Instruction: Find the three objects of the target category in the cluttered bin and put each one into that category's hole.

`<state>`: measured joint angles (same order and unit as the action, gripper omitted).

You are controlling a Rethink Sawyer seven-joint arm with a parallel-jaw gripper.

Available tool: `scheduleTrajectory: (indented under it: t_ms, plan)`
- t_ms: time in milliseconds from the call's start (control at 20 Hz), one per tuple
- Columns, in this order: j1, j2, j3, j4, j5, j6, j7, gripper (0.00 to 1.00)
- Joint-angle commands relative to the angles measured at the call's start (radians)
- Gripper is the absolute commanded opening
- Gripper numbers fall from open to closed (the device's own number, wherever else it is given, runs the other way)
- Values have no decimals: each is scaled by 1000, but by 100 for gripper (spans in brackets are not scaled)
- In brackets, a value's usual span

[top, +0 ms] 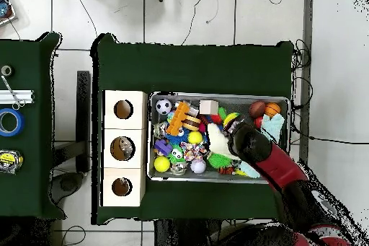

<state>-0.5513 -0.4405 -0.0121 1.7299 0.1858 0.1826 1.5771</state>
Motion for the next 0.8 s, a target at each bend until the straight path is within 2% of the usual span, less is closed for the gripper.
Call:
scheduleTrajectory:
  t_ms: [50,250,400,500,650,800]
  plan:
    - [125,-261,-140,107,-4,442,198,0]
    - [160,-319,-185,52,-3,582,216,0]
    - [191,-344,-243,-41,-31,708,225,0]
    - [186,-359,-263,-99,-50,772,202,0]
    - [158,-383,-258,-165,-50,869,167,0]
    - [154,-408,-248,-192,-20,892,187,0]
